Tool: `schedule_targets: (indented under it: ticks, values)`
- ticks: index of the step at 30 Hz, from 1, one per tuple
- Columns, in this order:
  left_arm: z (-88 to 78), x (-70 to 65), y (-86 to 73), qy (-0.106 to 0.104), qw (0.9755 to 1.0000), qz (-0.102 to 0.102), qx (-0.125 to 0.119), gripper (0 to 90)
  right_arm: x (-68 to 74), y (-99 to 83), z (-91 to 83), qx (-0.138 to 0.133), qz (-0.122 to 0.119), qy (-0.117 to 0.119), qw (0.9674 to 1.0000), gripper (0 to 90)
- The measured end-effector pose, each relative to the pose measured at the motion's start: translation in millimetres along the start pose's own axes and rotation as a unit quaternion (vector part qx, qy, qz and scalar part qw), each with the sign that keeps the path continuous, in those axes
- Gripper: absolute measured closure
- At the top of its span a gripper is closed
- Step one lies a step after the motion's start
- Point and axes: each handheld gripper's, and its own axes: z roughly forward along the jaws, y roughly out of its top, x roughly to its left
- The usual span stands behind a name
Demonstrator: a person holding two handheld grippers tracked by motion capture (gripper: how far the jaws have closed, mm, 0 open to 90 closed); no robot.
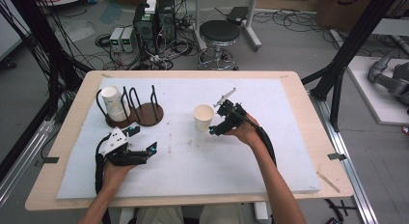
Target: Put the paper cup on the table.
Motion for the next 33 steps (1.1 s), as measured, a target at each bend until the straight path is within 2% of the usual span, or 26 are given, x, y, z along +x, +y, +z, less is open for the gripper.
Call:
schedule_targets:
  ticks: [3,6,9,13,18,21,22,24,29,32,33]
  values:
    - [-0.3,-0.3,-0.1,0.0,1.0,-0.001,-0.002,9.3,0.7,-16.9,-11.8,-0.029,0.005,-0.005,0.9995,15.0]
    - [-0.2,-0.2,-0.2,0.001,1.0,-0.002,-0.002,9.3,2.6,-36.2,-23.0,-0.07,0.011,-0.005,0.9975,15.1]
    - [-0.2,-0.3,-0.1,0.001,1.0,-0.002,-0.002,9.3,4.7,-52.2,-30.6,-0.103,0.014,-0.013,0.9945,15.1]
    - [-0.5,0.0,-0.2,0.002,1.0,-0.004,-0.002,9.3,8.9,-74.4,-37.0,-0.145,0.029,-0.023,0.9887,15.1]
    - [-2.5,0.4,-0.4,0.001,1.0,-0.008,-0.001,9.3,14.9,-104.1,-37.9,-0.202,0.044,-0.035,0.9778,15.2]
    - [-4.7,1.2,-1.1,0.002,0.9999,-0.014,-0.006,9.3,14.1,-119.1,-36.2,-0.217,0.054,-0.044,0.9738,15.2]
    - [-5.1,1.5,-1.2,0.001,0.9999,-0.015,-0.007,9.3,13.6,-124.3,-36.3,-0.226,0.057,-0.048,0.9712,15.2]
    - [-5.4,1.8,-1.3,0.001,0.9998,-0.016,-0.007,9.3,11.7,-136.1,-37.0,-0.254,0.07,-0.054,0.9632,15.3]
    - [-6.3,2.0,-1.3,0.001,0.9999,-0.015,-0.005,9.3,5.3,-156.5,-36.0,-0.274,0.092,-0.057,0.9556,15.3]
    - [-5.7,1.6,-1.2,0.003,0.9999,-0.014,-0.003,9.3,2.6,-168.3,-33.7,-0.29,0.111,-0.06,0.9487,15.3]
    - [-5.3,1.4,-1.2,0.003,0.9999,-0.013,-0.003,9.3,1.8,-171.3,-32.9,-0.29,0.118,-0.059,0.9478,15.3]
